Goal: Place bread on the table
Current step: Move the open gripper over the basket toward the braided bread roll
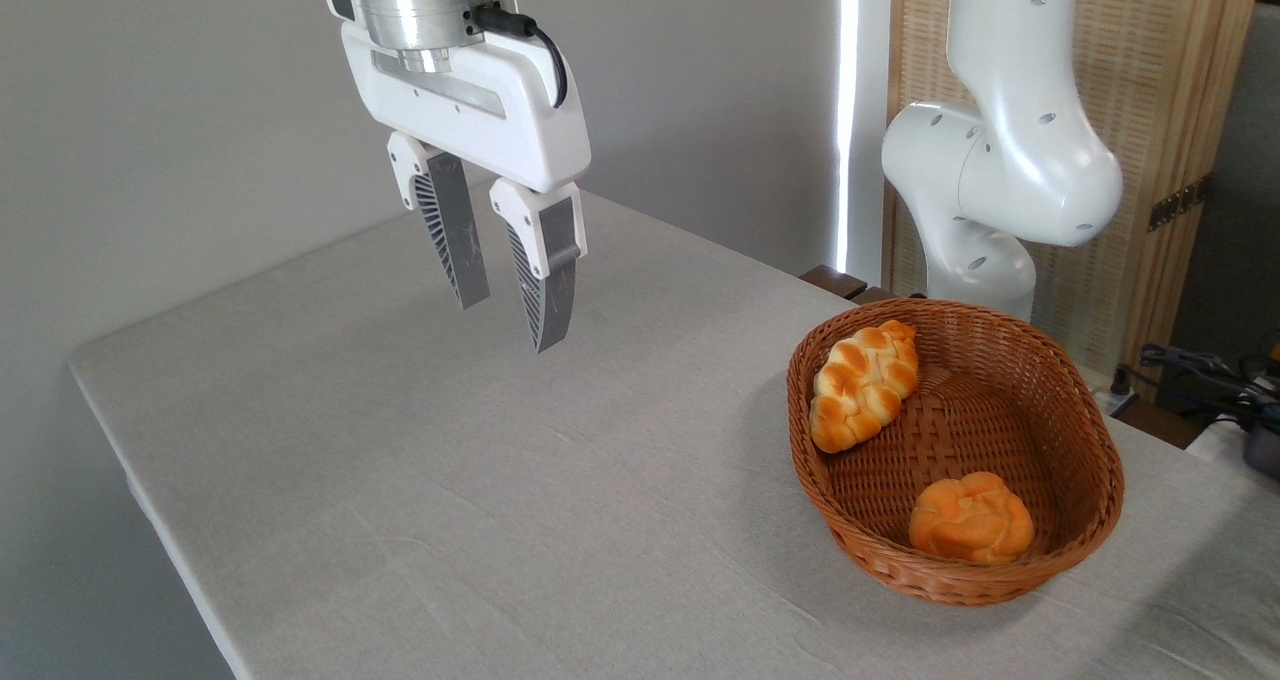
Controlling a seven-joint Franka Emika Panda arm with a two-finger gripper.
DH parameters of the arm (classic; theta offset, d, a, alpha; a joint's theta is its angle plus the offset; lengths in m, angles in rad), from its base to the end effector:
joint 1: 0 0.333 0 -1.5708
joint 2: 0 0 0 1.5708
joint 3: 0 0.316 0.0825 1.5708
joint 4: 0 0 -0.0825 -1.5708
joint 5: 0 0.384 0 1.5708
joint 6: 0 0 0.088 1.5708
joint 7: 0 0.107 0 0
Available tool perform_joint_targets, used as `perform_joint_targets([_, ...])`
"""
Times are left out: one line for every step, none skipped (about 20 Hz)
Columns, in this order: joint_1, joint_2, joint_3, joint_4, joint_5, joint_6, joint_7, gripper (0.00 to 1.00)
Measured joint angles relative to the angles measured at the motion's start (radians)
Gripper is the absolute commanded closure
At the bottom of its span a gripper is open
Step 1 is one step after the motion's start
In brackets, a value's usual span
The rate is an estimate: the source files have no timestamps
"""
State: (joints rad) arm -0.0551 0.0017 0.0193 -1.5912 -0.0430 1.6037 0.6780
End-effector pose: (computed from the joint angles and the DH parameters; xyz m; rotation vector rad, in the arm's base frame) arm 0.5574 -0.0244 0.6169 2.9091 -1.0827 0.0369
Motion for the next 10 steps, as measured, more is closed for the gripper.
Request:
perform_joint_targets([0.0,0.0,0.0,0.0,0.0,-0.005,0.0,0.0])
perform_joint_targets([0.0,0.0,0.0,0.0,0.0,-0.005,0.0,0.0])
perform_joint_targets([0.0,0.0,0.0,0.0,0.0,-0.005,0.0,0.0])
perform_joint_targets([0.0,0.0,0.001,0.0,0.0,-0.005,0.0,0.0])
perform_joint_targets([0.0,0.0,0.002,0.0,0.0,-0.005,0.0,0.0])
perform_joint_targets([0.001,0.0,0.006,0.0,0.0,-0.005,0.0,0.0])
perform_joint_targets([0.001,0.0,0.01,0.0,0.0,-0.005,0.0,0.0])
perform_joint_targets([0.001,0.0,0.013,0.0,0.0,-0.005,0.0,0.0])
perform_joint_targets([0.001,0.0,0.015,0.0,0.0,-0.005,0.0,0.0])
perform_joint_targets([0.001,0.0,0.015,0.0,0.0,-0.005,0.0,0.0])
